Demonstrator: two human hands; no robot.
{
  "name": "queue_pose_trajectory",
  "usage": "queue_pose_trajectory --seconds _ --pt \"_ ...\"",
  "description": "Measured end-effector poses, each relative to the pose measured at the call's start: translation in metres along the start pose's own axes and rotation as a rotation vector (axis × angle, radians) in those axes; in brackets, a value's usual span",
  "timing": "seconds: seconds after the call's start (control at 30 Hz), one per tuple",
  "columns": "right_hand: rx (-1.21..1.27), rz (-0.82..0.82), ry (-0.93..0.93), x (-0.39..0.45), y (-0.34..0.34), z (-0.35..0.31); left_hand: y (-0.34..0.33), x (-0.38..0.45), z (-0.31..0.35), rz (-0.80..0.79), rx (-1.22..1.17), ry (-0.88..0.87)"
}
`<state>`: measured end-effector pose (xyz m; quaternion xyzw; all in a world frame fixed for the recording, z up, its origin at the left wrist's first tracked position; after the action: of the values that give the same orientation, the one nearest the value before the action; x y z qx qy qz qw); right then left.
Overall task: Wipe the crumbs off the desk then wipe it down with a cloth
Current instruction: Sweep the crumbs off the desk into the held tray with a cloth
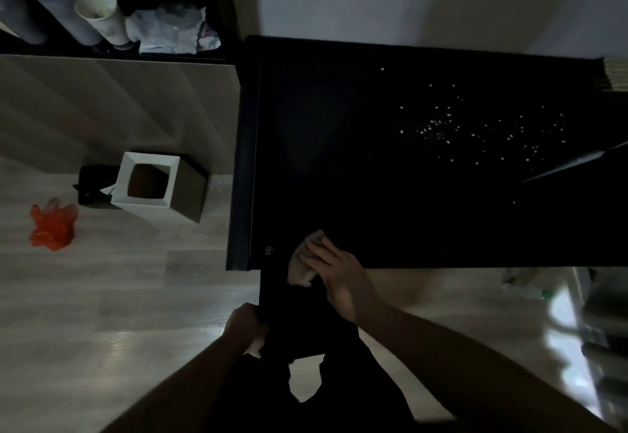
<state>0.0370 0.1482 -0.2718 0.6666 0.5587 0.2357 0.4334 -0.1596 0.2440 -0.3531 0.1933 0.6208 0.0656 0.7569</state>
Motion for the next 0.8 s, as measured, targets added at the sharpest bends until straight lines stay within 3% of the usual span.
queue_pose_trajectory --seconds 0.17,0.27,0.47,0.6,0.8 --pt "0.244 0.016 -0.11 -0.063 0.019 0.002 -0.008 -0.004 0.005 -0.063 0.078 -0.008" --pt "0.356 0.225 -0.243 -0.081 0.065 0.037 -0.011 -0.012 0.016 -0.065 0.12 -0.01" --pt "0.314 0.537 -0.423 -0.08 0.166 0.149 -0.023 -0.011 0.033 -0.014 0.023 0.018" --pt "0.353 0.564 -0.508 -0.054 0.212 0.228 -0.041 -0.017 0.052 0.029 0.006 0.027" --pt "0.233 0.566 -0.463 0.008 0.274 0.328 -0.068 -0.022 0.082 0.067 -0.054 0.086"
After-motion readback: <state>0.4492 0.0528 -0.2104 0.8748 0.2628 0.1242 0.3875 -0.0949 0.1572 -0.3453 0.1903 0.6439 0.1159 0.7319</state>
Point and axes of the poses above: each hand's wrist, its own x-axis towards the middle knuckle, its own y-axis out of the back of the hand, z = x × y, the point moved 10 cm from there along x, towards the middle knuckle, and after that the axes turned 6 degrees about y, right-handed, at the moved point
